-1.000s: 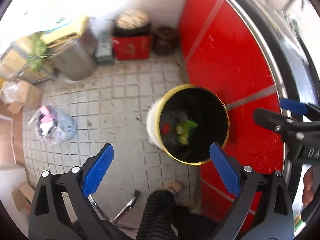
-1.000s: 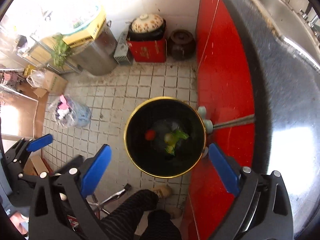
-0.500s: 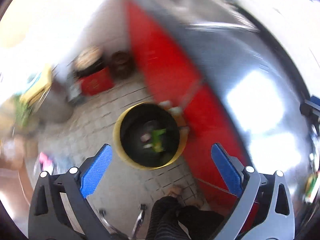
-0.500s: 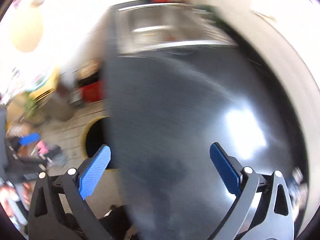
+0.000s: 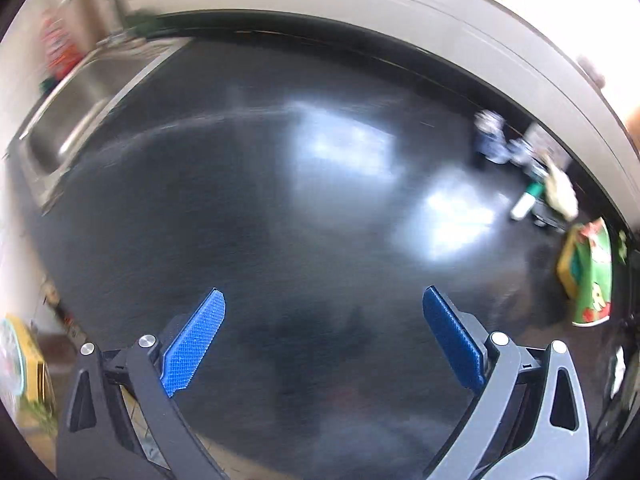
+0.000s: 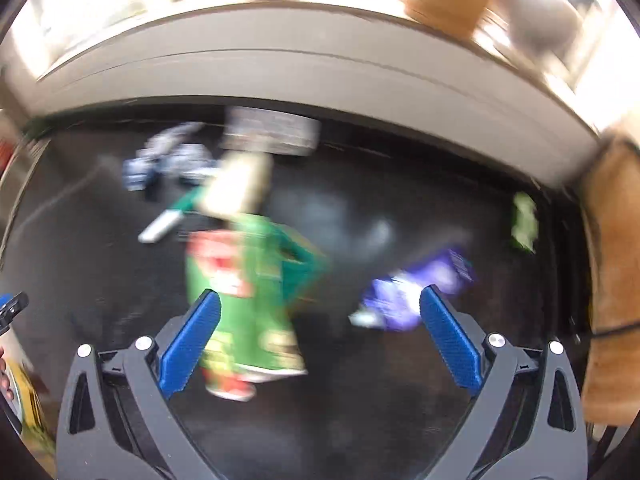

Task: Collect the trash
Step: 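Return both tools to the countertop toward the foil wrapper and toothpaste tube, then close the left tool on the crumpled foil wrapper while the right tool grasps the blue toothpaste tube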

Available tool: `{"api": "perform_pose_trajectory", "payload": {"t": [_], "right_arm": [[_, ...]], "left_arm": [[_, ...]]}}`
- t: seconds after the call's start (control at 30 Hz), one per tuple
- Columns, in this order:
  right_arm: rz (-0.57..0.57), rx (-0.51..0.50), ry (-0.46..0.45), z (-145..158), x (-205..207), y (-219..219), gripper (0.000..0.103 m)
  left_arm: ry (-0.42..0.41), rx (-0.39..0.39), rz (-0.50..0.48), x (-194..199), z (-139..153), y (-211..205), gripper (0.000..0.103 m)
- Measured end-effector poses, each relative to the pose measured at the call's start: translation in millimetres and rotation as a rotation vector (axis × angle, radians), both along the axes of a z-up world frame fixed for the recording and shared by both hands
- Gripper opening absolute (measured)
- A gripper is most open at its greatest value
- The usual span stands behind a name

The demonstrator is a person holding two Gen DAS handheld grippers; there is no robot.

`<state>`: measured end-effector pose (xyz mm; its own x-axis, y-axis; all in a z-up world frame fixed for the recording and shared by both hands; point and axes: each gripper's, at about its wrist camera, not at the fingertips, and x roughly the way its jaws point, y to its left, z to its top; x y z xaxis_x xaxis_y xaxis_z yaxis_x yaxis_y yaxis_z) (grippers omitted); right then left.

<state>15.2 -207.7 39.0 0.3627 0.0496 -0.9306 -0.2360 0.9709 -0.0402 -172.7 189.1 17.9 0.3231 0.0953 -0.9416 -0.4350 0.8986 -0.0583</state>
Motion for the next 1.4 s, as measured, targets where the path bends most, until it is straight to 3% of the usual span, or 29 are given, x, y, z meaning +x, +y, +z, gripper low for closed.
{"api": "perform_pose_trajectory", "payload": {"t": [0.2,0.43,0.67,0.9,1.03,1.13,1.23,1.4], "right_arm": [[-0.248,-0.021,0.125,-47,12,-127,0.096],[-0.375,0.053,0.214,-80,2,-180,0.096],[-0.476,0.094,0.212,-76,40,-164,0.096],[-0.666,0.031,0.326,-103,63,-148,0.096],[-0.697,0.075,0.336,-107,72,-147,0.096],[-0.722,0.106,0.429,-122,80,-144,0.097],[-0.702,0.082,0.418,-123,91,-130,0.098],[-0.710,0.076,0.332,-122,85,-111,0.098]], "left_arm": [[0.113,0.000,-0.095,53,-28,-49,0.096],[0.152,0.031,-0.142,97,-37,-76,0.096],[0.120,0.084,-0.198,164,-24,-93,0.096],[0.163,0.121,-0.270,241,-43,-99,0.096],[0.188,0.123,-0.325,270,-55,-100,0.096],[0.183,0.119,-0.366,286,-60,-101,0.096],[0.194,0.140,-0.386,298,-68,-101,0.096],[0.182,0.089,-0.370,313,-72,-94,0.096]]}}
